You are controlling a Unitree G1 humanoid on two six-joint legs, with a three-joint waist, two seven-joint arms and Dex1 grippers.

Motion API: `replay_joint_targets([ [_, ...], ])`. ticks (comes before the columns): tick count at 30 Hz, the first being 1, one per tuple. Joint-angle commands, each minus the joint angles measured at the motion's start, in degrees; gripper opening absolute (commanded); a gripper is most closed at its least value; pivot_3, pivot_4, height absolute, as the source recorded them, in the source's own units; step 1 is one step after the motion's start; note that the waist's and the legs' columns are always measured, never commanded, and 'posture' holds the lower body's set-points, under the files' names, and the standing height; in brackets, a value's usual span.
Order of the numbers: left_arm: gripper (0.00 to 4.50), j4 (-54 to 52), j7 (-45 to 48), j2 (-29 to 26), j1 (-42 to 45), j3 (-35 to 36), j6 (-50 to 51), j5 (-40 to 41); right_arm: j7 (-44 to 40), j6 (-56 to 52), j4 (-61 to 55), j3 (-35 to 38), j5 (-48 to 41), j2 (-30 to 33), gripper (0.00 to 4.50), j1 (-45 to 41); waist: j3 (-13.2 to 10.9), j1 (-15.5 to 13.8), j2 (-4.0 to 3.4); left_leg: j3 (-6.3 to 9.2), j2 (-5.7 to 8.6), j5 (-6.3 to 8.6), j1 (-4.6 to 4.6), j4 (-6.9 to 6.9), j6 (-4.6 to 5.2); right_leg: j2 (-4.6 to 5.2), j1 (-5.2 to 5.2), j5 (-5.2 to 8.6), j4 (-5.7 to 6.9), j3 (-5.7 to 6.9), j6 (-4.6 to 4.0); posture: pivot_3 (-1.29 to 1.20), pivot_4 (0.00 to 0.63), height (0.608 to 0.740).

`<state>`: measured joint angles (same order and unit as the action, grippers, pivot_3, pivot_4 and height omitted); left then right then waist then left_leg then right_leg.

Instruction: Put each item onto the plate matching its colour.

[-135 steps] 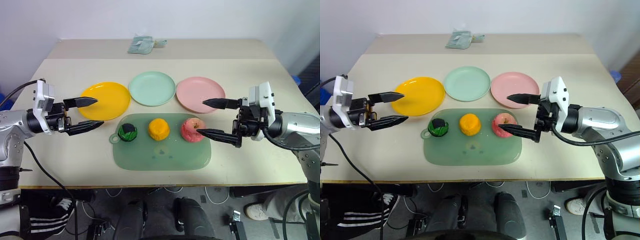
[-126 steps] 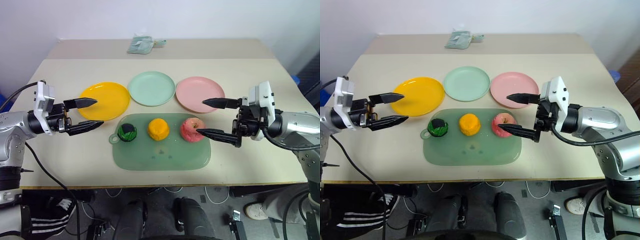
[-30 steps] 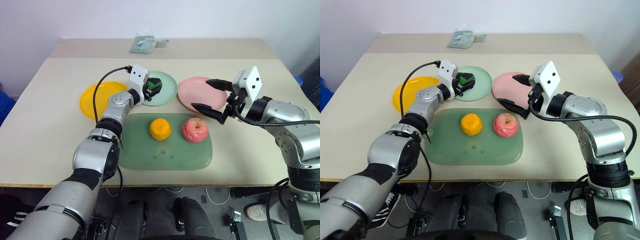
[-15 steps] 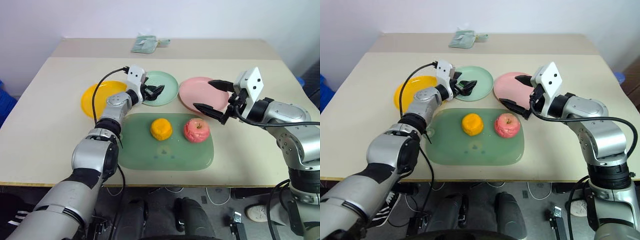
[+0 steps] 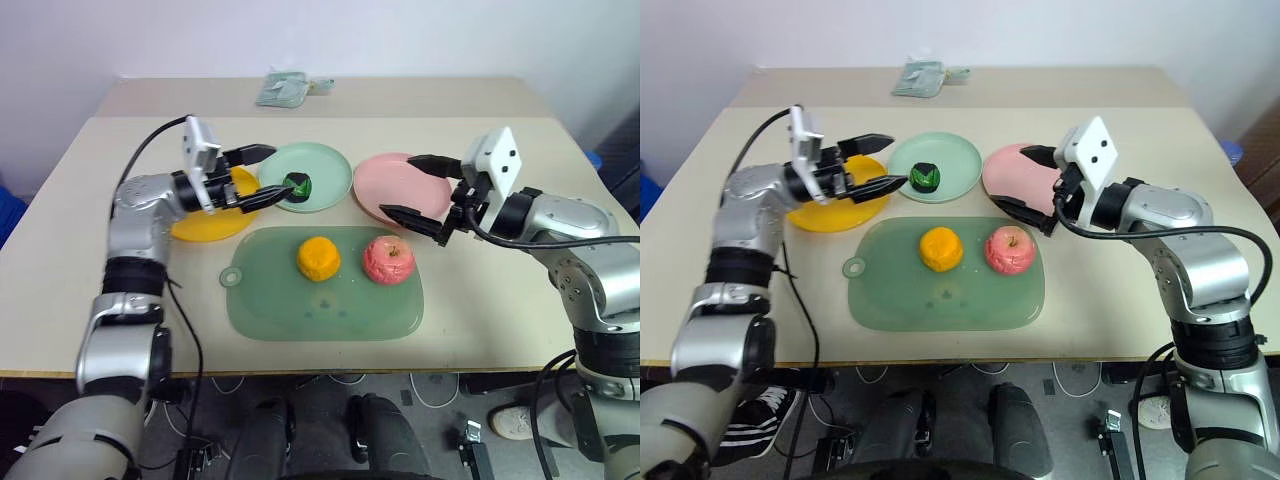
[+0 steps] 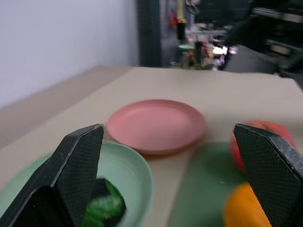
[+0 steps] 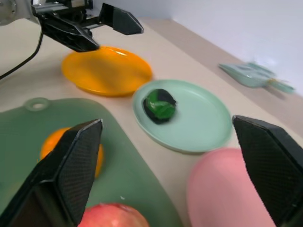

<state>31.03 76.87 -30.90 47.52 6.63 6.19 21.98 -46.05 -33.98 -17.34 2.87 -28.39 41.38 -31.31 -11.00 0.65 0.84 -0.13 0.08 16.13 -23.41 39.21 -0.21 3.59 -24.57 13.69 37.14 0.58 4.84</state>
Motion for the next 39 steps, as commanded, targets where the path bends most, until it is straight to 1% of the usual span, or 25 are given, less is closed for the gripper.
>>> replay_joint_targets([
  [1,4.46,-3.3,2.1,-3.9,-2.1,1.1,2.7,1.4,0.2,-2.1,-1.3,-2.5,-0.8,-2.0,4.50,-2.5,0.0,0.0,0.00,0.00,0.00,0.00,0.01,0.00,0.00,0.00,0.00,0.00,0.01,0.00,0.00,0.00,0.150,0.736],
  [5,4.46,-8.1,3.5,-6.9,-6.3,1.7,4.2,2.7,1.2,-5.7,-2.4,-5.7,-1.1,-4.8,4.50,-4.1,0.0,0.0,0.00,0.00,-0.02,0.00,0.03,-0.01,0.00,-0.02,0.00,0.01,0.03,-0.01,-0.01,0.00,0.150,0.736],
  [11,4.46,-14.7,4.6,-10.3,-13.1,1.8,5.8,3.9,1.9,-7.9,-3.6,-10.0,1.4,-6.0,4.50,-6.1,0.0,0.0,-0.01,0.00,0.02,0.00,-0.01,0.00,0.00,0.06,0.00,0.00,-0.02,-0.01,-0.01,0.00,0.150,0.736],
  [17,4.46,-15.2,0.9,-9.4,-13.0,3.2,5.2,4.2,1.6,-7.9,-2.9,-8.7,0.9,-6.0,4.50,-6.4,0.0,-0.1,0.00,0.03,0.01,0.00,0.00,0.00,0.00,0.05,0.00,0.01,0.00,0.00,-0.01,0.00,0.150,0.736],
  [24,4.46,-15.5,0.4,-9.2,-13.1,2.4,5.8,5.0,0.3,-8.0,-2.7,-7.6,0.3,-5.5,4.50,-6.7,0.0,0.0,0.00,0.02,0.01,0.00,0.00,0.00,0.00,0.03,-0.01,0.01,0.00,0.00,-0.01,0.00,0.150,0.736],
  [27,4.46,-15.9,0.5,-8.2,-12.9,1.6,6.0,5.3,0.0,-7.8,-2.4,-7.3,0.6,-5.2,4.50,-6.5,0.0,0.0,0.00,0.03,0.01,0.00,0.00,0.00,0.00,0.02,-0.01,0.01,0.00,0.00,-0.01,0.00,0.150,0.736],
  [29,4.46,-17.7,0.7,-6.5,-13.2,0.1,7.0,5.9,-0.5,-8.0,-2.5,-6.9,0.4,-4.5,4.50,-5.9,0.0,-0.1,0.00,0.02,0.01,0.00,0.00,0.00,0.00,0.03,-0.01,0.01,0.00,0.00,-0.01,0.00,0.150,0.736],
  [32,4.46,-19.9,1.2,-4.2,-14.2,-2.7,6.8,5.1,-3.7,-8.4,-3.6,-5.2,-1.3,-1.3,4.50,-3.8,0.0,-0.6,0.00,0.02,0.03,0.00,-0.02,0.01,0.00,0.06,0.01,0.00,-0.02,0.00,-0.01,0.00,0.150,0.736],
  [34,4.46,-20.6,0.6,-2.3,-14.2,-5.1,6.2,4.0,-7.7,-7.1,-5.4,-2.7,-3.4,1.9,4.50,-0.9,0.0,-1.0,0.00,0.00,0.06,0.00,-0.02,0.01,0.01,0.08,0.02,0.00,-0.05,-0.01,0.00,0.00,0.150,0.736],
  [36,4.46,-19.3,-0.5,-0.2,-13.6,-7.3,3.8,1.7,-10.8,-7.0,-6.4,-0.5,-5.3,4.9,4.50,1.5,0.0,-1.3,0.00,0.00,0.05,0.01,-0.02,0.00,0.01,0.07,0.02,0.00,-0.06,-0.01,0.00,0.00,0.150,0.736],
  [39,4.46,-16.5,-0.8,1.3,-12.8,-9.2,-0.9,-1.3,-11.6,-6.6,-6.6,0.4,-5.5,6.9,4.50,2.7,0.0,-1.1,0.00,0.00,0.03,0.00,0.02,0.01,0.01,0.02,0.03,0.00,-0.03,-0.01,-0.01,0.00,0.150,0.736],
])
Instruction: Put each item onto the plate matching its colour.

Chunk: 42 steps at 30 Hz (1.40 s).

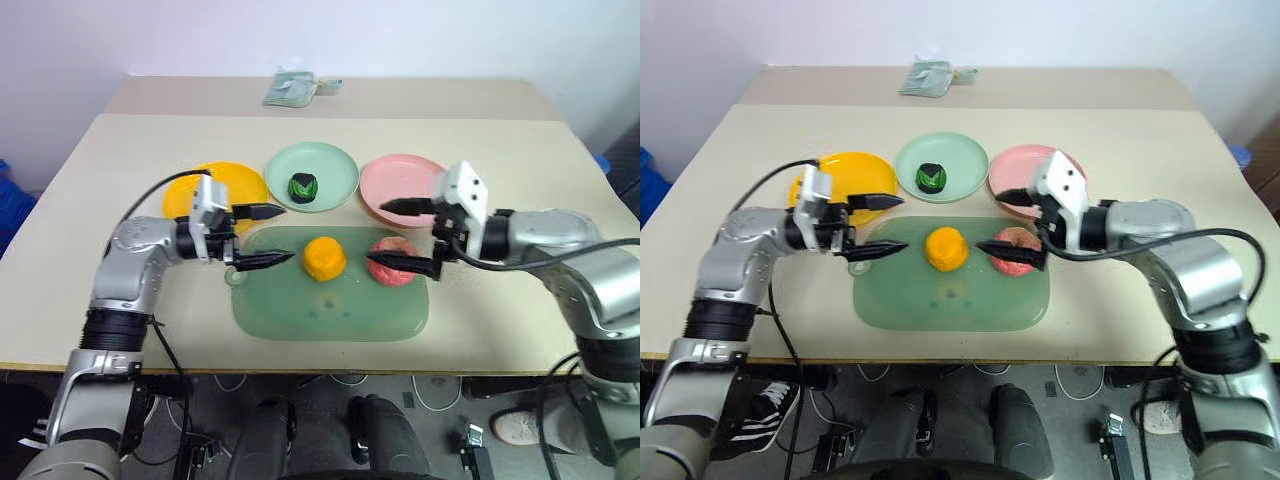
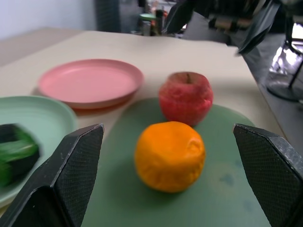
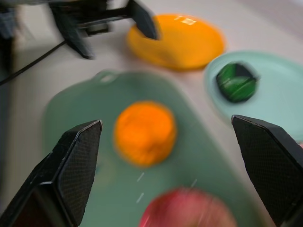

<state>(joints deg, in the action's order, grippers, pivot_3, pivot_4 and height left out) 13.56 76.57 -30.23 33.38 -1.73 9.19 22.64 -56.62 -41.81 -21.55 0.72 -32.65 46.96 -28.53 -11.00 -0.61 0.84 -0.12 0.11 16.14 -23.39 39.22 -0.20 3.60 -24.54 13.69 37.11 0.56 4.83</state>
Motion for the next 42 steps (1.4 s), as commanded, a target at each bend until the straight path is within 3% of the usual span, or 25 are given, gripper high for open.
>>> replay_joint_targets([
  [1,4.46,3.1,-2.0,2.2,2.6,-1.3,-5.2,-3.0,-1.0,1.4,-2.5,2.8,-1.1,1.6,4.50,0.3,0.0,0.2,0.00,-0.03,-0.01,0.00,0.03,0.00,0.00,-0.02,0.00,0.00,0.00,-0.04,0.00,0.00,0.150,0.736],
  [8,4.46,13.1,-4.1,9.8,6.7,-5.6,-13.1,-8.3,0.5,0.4,-4.4,4.3,-2.3,2.0,4.50,1.7,0.0,0.0,0.00,-0.05,-0.01,0.00,0.01,0.00,0.01,-0.03,0.00,0.00,-0.01,-0.05,0.00,0.00,0.150,0.736],
  [19,4.46,19.7,-3.0,10.9,7.8,-8.1,-16.3,-11.6,1.5,0.1,-5.5,6.1,-3.2,3.2,4.50,3.8,0.0,0.0,0.00,-0.04,-0.01,0.00,0.01,0.01,0.01,-0.02,0.00,0.00,-0.01,-0.05,0.00,0.00,0.150,0.736],
  [20,3.95,19.5,-3.3,11.1,7.7,-7.9,-17.2,-11.5,1.6,0.1,-5.4,6.0,-3.3,3.2,4.50,3.7,0.0,0.0,0.00,-0.04,-0.01,0.00,0.01,0.01,0.01,-0.02,0.00,0.00,-0.01,-0.05,0.00,0.00,0.150,0.736],
  [23,3.11,17.6,-3.1,11.7,7.5,-6.7,-15.3,-9.3,1.5,0.3,-5.0,5.9,-3.1,3.3,4.50,3.4,0.0,-0.1,0.00,-0.04,-0.02,0.00,0.01,0.00,0.01,-0.01,0.00,0.00,-0.01,-0.05,0.00,0.00,0.150,0.736],
  [27,3.11,17.3,-5.7,11.4,8.2,-4.9,-14.9,-8.9,2.4,0.8,-3.5,5.7,-2.6,2.5,4.50,1.9,0.0,-0.1,0.00,-0.03,-0.01,0.00,0.00,0.01,0.01,0.00,0.00,0.00,-0.01,-0.05,0.00,0.00,0.150,0.736],
  [34,3.11,18.6,-19.9,4.1,11.2,7.9,-11.9,-6.2,8.4,4.9,3.6,5.3,3.1,-0.7,4.50,-1.7,0.0,0.6,0.02,-0.02,-0.06,0.00,0.01,0.00,0.01,-0.04,-0.04,-0.01,0.03,-0.05,0.00,0.00,0.150,0.736],
  [37,3.11,24.3,-28.4,0.5,12.6,13.9,-13.3,-6.2,8.3,6.7,5.5,4.9,3.7,-2.0,4.50,-3.5,0.0,0.7,0.00,-0.02,-0.03,0.00,0.02,-0.04,0.01,-0.01,-0.04,0.00,0.03,-0.05,0.01,0.00,0.150,0.736],
  [42,3.11,33.2,-39.8,-1.0,15.7,15.8,-17.7,-10.3,11.1,6.7,7.8,3.8,3.7,-6.6,4.50,-8.1,0.0,0.2,0.01,-0.03,0.01,0.00,0.00,-0.01,0.01,0.02,-0.04,-0.03,0.01,-0.03,0.05,0.00,0.150,0.736],
])
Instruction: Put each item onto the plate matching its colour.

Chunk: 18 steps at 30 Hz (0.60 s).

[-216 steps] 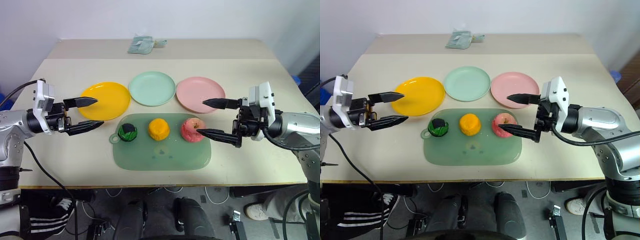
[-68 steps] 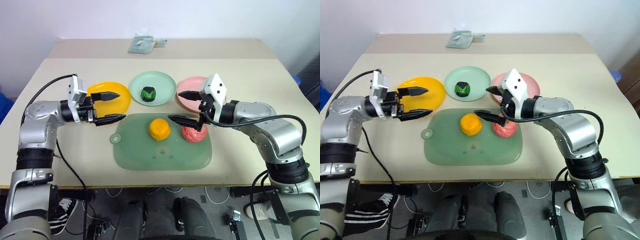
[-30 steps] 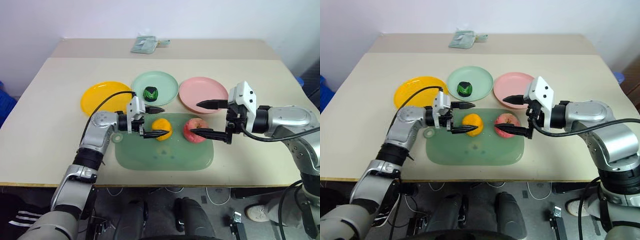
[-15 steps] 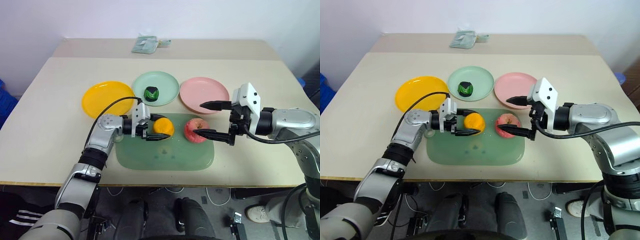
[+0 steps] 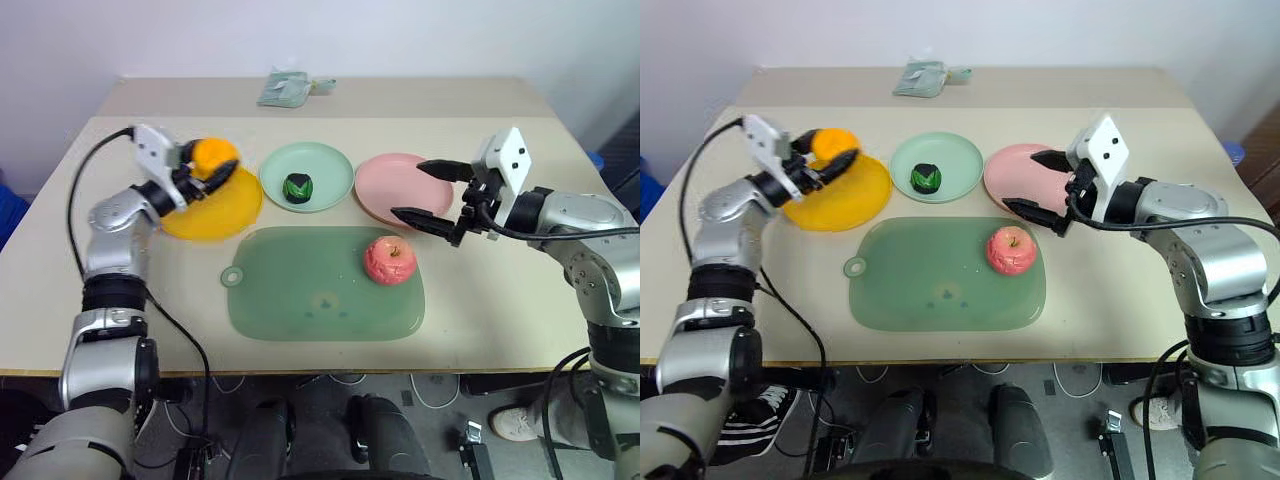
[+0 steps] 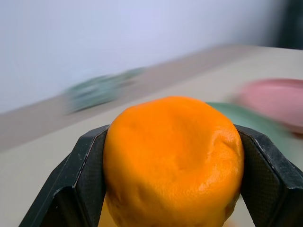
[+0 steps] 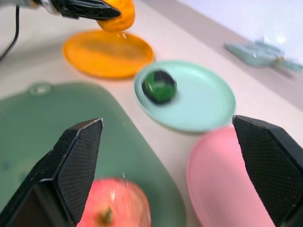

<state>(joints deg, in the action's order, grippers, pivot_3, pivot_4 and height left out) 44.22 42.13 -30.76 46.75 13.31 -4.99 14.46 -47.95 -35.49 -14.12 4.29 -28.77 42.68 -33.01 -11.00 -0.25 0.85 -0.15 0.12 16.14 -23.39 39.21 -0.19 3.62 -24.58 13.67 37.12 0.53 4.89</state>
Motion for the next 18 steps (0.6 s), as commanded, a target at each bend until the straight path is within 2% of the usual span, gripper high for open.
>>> replay_joint_targets([
  [1,3.11,3.6,-6.3,-0.5,2.6,0.7,-3.9,-2.5,3.0,-0.3,0.7,0.1,-0.3,-3.1,4.50,-4.5,0.0,-0.3,0.00,0.00,0.00,0.00,0.00,0.02,0.00,0.00,0.01,-0.01,0.00,0.00,0.02,0.00,0.150,0.736],
  [5,3.11,9.0,-11.7,-0.8,3.0,0.4,-5.8,-4.5,1.3,0.4,-0.7,-2.6,1.6,-2.8,4.50,-3.5,0.0,-0.6,0.02,-0.01,0.02,0.00,-0.04,0.01,0.00,0.02,0.01,-0.02,-0.05,0.01,0.04,0.00,0.150,0.736],
  [11,3.11,12.5,-11.1,-0.2,3.0,0.4,-5.9,-3.7,1.0,0.2,-1.3,-2.5,1.5,-2.5,4.50,-2.7,0.0,-0.4,0.03,-0.06,0.03,0.01,-0.06,0.01,0.01,0.03,-0.02,-0.03,-0.04,0.01,0.04,0.00,0.150,0.736],
  [13,4.12,12.8,-9.6,0.1,3.2,0.5,-5.4,-2.9,0.9,0.2,-1.4,-2.5,1.6,-2.4,4.50,-2.6,0.0,-0.4,0.02,-0.06,0.03,0.01,-0.02,0.01,0.01,0.02,-0.01,-0.03,0.00,0.01,0.04,0.00,0.150,0.736],
  [14,4.40,12.8,-9.0,0.3,3.3,0.6,-5.3,-2.6,0.9,0.2,-1.5,-2.5,1.7,-2.3,4.50,-2.5,0.0,-0.4,0.02,-0.06,0.02,0.00,-0.02,0.01,0.00,0.01,-0.01,-0.03,0.00,0.01,0.04,0.00,0.150,0.736],
  [18,4.46,11.0,-6.1,-0.1,3.4,0.3,-6.0,-2.6,0.9,-0.2,-1.8,-2.3,1.6,-2.0,4.50,-2.2,0.0,-0.4,0.03,-0.07,0.03,0.00,-0.03,0.01,0.00,0.03,-0.01,-0.03,-0.01,0.01,0.04,0.00,0.150,0.736],
])
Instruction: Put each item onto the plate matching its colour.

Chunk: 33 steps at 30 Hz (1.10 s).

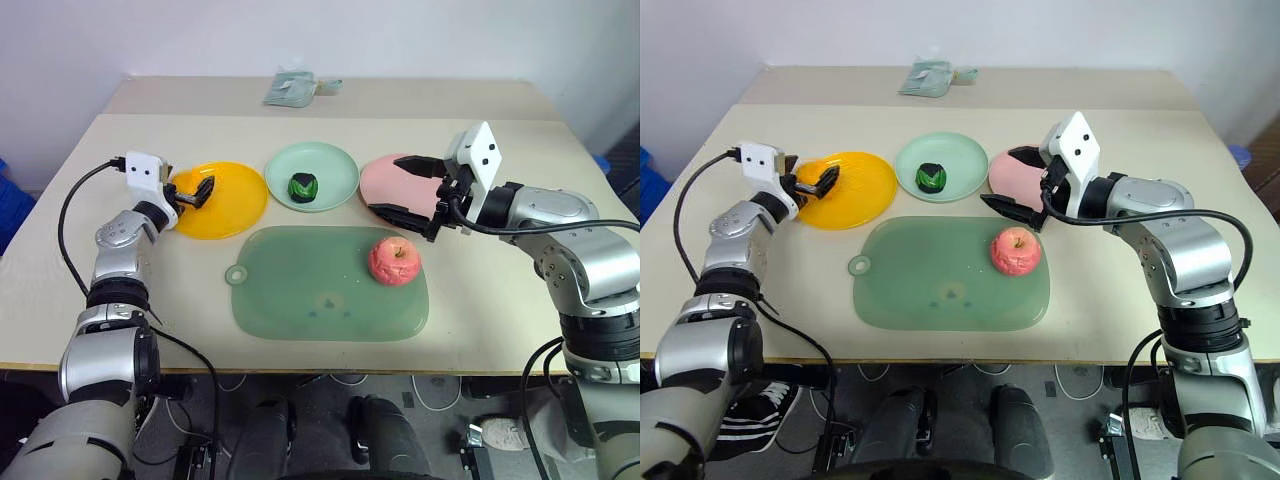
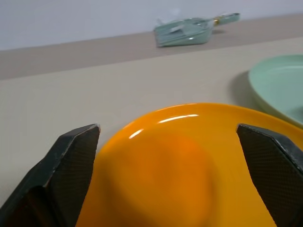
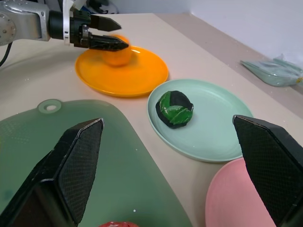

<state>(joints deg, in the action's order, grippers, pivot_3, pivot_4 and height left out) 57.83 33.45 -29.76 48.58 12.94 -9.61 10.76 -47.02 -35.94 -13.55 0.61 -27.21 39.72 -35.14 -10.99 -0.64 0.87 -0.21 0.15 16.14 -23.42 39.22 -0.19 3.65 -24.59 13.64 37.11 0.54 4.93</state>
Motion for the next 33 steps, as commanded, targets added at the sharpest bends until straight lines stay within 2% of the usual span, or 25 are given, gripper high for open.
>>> replay_joint_targets([
  [1,4.46,-3.7,4.9,-1.4,1.4,0.8,-1.5,1.8,-0.1,0.2,-2.4,1.4,0.0,1.1,4.50,0.1,0.0,0.0,0.00,0.00,0.00,0.00,0.00,0.00,0.00,0.00,0.00,0.00,0.00,0.00,0.00,0.00,0.150,0.736],
  [3,4.46,-6.6,10.6,-2.5,1.3,1.7,-0.8,4.3,-0.5,-0.1,-2.6,1.4,-0.1,1.6,4.50,0.6,0.0,0.0,0.00,0.00,0.00,0.00,0.00,0.00,0.00,-0.01,0.00,0.00,-0.01,0.00,0.00,0.00,0.150,0.736],
  [7,4.46,-20.0,26.2,-5.7,-3.3,1.7,6.3,12.0,-2.4,-0.5,-2.9,0.9,0.1,3.9,4.50,2.5,0.0,0.2,0.00,0.00,-0.02,0.00,-0.01,-0.01,0.00,0.00,0.00,0.00,-0.03,-0.01,-0.01,0.00,0.150,0.736],
  [9,4.46,-30.4,34.0,-8.7,-7.7,1.4,15.1,18.4,-4.1,-1.0,-2.2,0.0,1.0,6.4,4.50,3.8,0.0,0.6,-0.01,-0.01,-0.03,0.00,0.00,-0.01,0.00,0.01,0.00,0.00,-0.03,-0.03,-0.01,0.00,0.150,0.736],
  [12,4.46,-40.5,40.0,-13.1,-12.7,0.1,27.2,23.8,-5.7,-2.9,-0.1,-1.4,1.9,9.0,4.50,5.3,0.0,1.3,-0.01,-0.02,-0.04,0.00,0.01,-0.02,0.00,0.02,0.00,0.01,-0.02,-0.08,-0.01,0.00,0.150,0.736],
  [16,4.46,-47.4,43.1,-15.5,-18.1,-2.4,28.1,22.3,-8.2,-5.2,0.6,-2.7,1.3,10.0,4.50,6.3,0.0,1.3,-0.02,-0.01,-0.05,0.00,0.08,-0.02,0.00,0.00,0.03,0.02,0.01,-0.08,-0.04,0.00,0.150,0.736],
  [20,4.46,-52.5,46.8,-17.7,-23.0,-5.6,30.2,21.5,-8.5,-4.8,1.0,-4.6,2.5,8.5,4.50,8.0,0.0,1.3,-0.02,-0.02,-0.07,0.00,0.07,-0.05,0.00,-0.02,0.03,0.03,-0.02,-0.09,-0.04,0.00,0.150,0.736],
  [33,4.46,-52.6,43.3,-14.2,-22.6,-6.0,26.4,19.9,-6.0,-1.1,3.6,-9.1,9.0,5.2,4.50,8.5,0.0,1.3,-0.02,-0.02,-0.06,0.00,0.05,-0.03,0.00,-0.02,0.02,0.02,-0.03,-0.09,-0.04,0.00,0.150,0.736],
])
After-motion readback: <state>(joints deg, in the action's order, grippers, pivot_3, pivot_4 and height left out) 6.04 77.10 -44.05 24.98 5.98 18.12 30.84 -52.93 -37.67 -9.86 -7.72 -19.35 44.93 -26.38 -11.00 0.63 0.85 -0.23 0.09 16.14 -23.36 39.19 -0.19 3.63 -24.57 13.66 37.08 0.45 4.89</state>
